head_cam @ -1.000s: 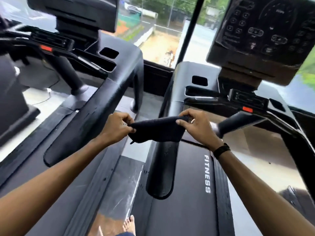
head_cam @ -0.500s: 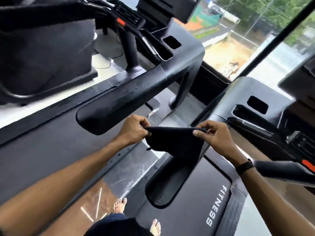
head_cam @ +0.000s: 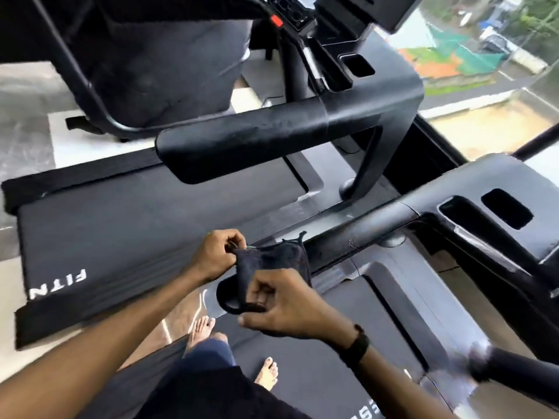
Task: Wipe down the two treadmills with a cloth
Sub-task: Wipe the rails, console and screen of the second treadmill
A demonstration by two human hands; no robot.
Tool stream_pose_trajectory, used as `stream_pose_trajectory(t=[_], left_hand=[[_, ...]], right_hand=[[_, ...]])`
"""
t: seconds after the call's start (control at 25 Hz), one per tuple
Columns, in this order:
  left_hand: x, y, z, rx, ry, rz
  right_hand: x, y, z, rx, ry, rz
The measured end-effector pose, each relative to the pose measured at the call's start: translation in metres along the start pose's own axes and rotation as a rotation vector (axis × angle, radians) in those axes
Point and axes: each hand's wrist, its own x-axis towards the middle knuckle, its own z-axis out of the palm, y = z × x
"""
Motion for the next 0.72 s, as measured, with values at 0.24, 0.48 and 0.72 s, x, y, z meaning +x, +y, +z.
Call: stream_pose_trajectory(t=[0.24,0.48,0.72], left_hand=[[-0.047,-0.027,-0.003,0.046,0.216,-0.250],[-0.082,-0.039,0.018,-0.199,0.445,-0.445],[-0.103,-0.036,0.018,-0.393,0.510,-0.565]], right_hand=[[0.023,0.011,0.025,-0.207,0.049,-0.023],[0.042,0.030,0.077,-0.976,0.031,0.117],[0.097,0.033,0.046,-0.808,-0.229,0.293]])
